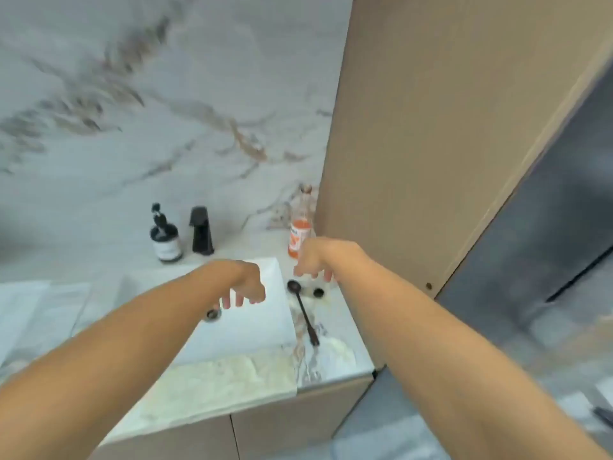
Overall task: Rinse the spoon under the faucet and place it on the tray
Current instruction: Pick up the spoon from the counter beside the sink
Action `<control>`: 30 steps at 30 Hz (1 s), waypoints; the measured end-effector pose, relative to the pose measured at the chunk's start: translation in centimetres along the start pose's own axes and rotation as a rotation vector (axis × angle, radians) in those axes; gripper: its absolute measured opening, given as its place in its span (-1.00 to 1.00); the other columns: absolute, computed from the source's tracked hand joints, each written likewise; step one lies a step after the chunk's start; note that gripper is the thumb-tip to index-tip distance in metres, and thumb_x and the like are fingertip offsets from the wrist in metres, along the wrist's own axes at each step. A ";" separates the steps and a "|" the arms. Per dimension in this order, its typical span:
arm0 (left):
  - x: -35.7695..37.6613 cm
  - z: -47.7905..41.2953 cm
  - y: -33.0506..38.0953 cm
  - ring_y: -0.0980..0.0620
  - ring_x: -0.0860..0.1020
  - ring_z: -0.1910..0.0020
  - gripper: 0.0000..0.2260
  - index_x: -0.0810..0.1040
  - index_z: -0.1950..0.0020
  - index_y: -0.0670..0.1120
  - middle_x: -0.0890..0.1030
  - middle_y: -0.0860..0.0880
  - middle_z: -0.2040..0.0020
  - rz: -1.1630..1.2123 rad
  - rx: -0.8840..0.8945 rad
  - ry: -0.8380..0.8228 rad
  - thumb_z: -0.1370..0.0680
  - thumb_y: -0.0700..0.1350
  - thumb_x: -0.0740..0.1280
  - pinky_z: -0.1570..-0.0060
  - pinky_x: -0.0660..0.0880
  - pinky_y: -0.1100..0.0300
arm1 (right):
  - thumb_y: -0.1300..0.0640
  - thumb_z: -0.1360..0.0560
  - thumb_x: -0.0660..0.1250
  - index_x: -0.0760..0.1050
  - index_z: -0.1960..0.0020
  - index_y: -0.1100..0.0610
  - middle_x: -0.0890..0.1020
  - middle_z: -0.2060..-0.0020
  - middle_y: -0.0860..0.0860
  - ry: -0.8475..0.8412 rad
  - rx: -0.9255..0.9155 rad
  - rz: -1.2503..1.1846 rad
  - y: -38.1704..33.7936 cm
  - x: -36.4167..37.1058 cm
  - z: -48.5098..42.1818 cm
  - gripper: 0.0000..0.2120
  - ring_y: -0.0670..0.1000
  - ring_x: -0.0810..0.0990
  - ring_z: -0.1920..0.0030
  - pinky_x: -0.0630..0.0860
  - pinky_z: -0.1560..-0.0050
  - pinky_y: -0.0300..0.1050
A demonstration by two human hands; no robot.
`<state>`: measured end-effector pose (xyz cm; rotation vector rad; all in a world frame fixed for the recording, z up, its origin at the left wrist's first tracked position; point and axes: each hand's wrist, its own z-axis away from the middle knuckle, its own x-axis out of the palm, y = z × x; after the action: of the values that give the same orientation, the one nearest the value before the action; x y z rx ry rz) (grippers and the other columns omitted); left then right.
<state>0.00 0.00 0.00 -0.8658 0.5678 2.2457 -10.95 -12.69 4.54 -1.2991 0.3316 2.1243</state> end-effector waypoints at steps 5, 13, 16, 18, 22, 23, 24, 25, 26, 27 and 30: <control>4.4 -7.2 0.5 -0.10 0.63 0.20 -0.71 0.60 -0.19 -0.14 0.65 -0.06 0.03 0.082 0.069 -0.065 -0.52 -0.10 0.26 0.05 0.64 0.03 | 0.10 -0.49 0.32 0.52 -0.07 0.18 0.67 -0.08 0.09 -0.127 0.112 -0.091 0.9 6.7 -6.8 -0.78 0.13 0.64 0.16 0.50 0.29 -0.11; 8.0 -18.8 2.1 -0.05 0.65 0.33 -0.79 0.65 -0.01 -0.12 0.72 -0.17 0.05 0.581 0.019 0.011 -0.51 -0.18 0.23 0.32 0.61 0.16 | 0.12 -0.54 0.36 0.45 0.10 0.21 0.54 0.19 0.13 -0.125 0.188 -0.455 5.9 15.6 -16.0 -0.83 0.25 0.70 0.19 0.57 0.40 -0.06; 8.5 -22.4 2.5 -0.01 0.67 0.38 -0.88 0.66 0.09 -0.13 0.72 -0.12 0.14 0.837 -0.061 0.029 -0.50 -0.17 0.32 0.41 0.60 0.20 | 0.02 -0.55 0.36 0.38 0.22 0.14 0.57 0.16 0.13 -0.045 0.241 -0.638 6.8 18.3 -17.9 -0.72 0.21 0.68 0.34 0.51 0.55 -0.12; 9.2 -24.2 2.8 0.00 0.70 0.37 -0.90 0.66 0.09 -0.15 0.73 -0.11 0.17 0.902 -0.076 -0.009 -0.48 -0.14 0.38 0.41 0.60 0.21 | 0.02 -0.54 0.39 0.42 0.21 0.15 0.63 0.14 0.15 0.012 0.263 -0.697 7.2 19.9 -18.5 -0.73 0.18 0.67 0.31 0.55 0.48 -0.08; 9.9 -26.6 3.4 -0.01 0.73 0.33 -0.85 0.66 0.10 -0.15 0.75 -0.13 0.24 0.991 -0.077 -0.035 -0.48 -0.07 0.45 0.38 0.62 0.21 | 0.22 -0.51 0.40 0.57 0.12 0.20 0.67 0.15 0.09 0.084 0.301 -0.833 7.9 21.3 -18.9 -0.94 0.15 0.67 0.19 0.66 0.12 0.10; 10.0 -26.9 3.4 -0.03 0.73 0.32 -0.86 0.66 0.13 -0.16 0.75 -0.14 0.25 1.014 -0.083 -0.029 -0.47 -0.08 0.45 0.37 0.62 0.22 | 0.25 -0.50 0.39 0.57 0.15 0.19 0.67 0.19 0.07 0.082 0.309 -0.870 7.9 21.4 -19.0 -0.94 0.15 0.67 0.21 0.66 0.14 0.11; 10.0 -27.1 3.4 -0.04 0.73 0.31 -0.88 0.66 0.16 -0.16 0.75 -0.14 0.26 1.035 -0.086 -0.029 -0.46 -0.10 0.46 0.37 0.62 0.23 | 0.27 -0.50 0.39 0.56 0.18 0.17 0.66 0.23 0.04 0.076 0.313 -0.894 7.9 21.5 -18.9 -0.92 0.12 0.66 0.25 0.66 0.14 0.12; 10.1 -27.2 3.3 -0.04 0.73 0.31 -0.89 0.66 0.17 -0.15 0.74 -0.14 0.27 1.051 -0.084 -0.036 -0.46 -0.11 0.46 0.37 0.63 0.23 | 0.28 -0.50 0.38 0.56 0.20 0.17 0.64 0.28 -0.01 0.067 0.314 -0.911 7.7 21.6 -18.8 -0.89 0.06 0.64 0.29 0.67 0.13 0.11; 10.1 -27.3 3.1 -0.03 0.73 0.31 -0.90 0.66 0.17 -0.15 0.74 -0.13 0.26 1.065 -0.074 -0.049 -0.45 -0.12 0.47 0.36 0.63 0.24 | 0.29 -0.50 0.38 0.56 0.20 0.18 0.61 0.31 -0.06 0.057 0.320 -0.930 7.5 21.7 -18.7 -0.89 -0.01 0.60 0.33 0.67 0.15 0.06; 10.2 -27.3 2.9 -0.03 0.73 0.29 -0.90 0.67 0.15 -0.14 0.73 -0.13 0.25 1.083 -0.062 -0.067 -0.45 -0.12 0.49 0.35 0.63 0.23 | 0.29 -0.50 0.38 0.56 0.19 0.21 0.60 0.33 -0.08 0.046 0.330 -0.947 7.3 21.7 -18.7 -0.90 -0.06 0.57 0.38 0.67 0.22 -0.01; 10.1 -26.9 1.6 -0.05 0.74 0.22 -0.88 0.67 0.13 -0.13 0.71 -0.10 0.22 1.181 -0.018 -0.130 -0.45 -0.09 0.52 0.26 0.62 0.19 | 0.29 -0.51 0.39 0.55 0.12 0.29 0.59 0.39 0.04 0.025 0.374 -1.042 6.7 21.7 -18.5 -0.93 -0.13 0.49 0.58 0.51 0.53 -0.25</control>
<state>4.60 -12.74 -25.41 -0.3736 1.2125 3.2983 -8.98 -19.11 -23.94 -0.9509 0.0218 1.0995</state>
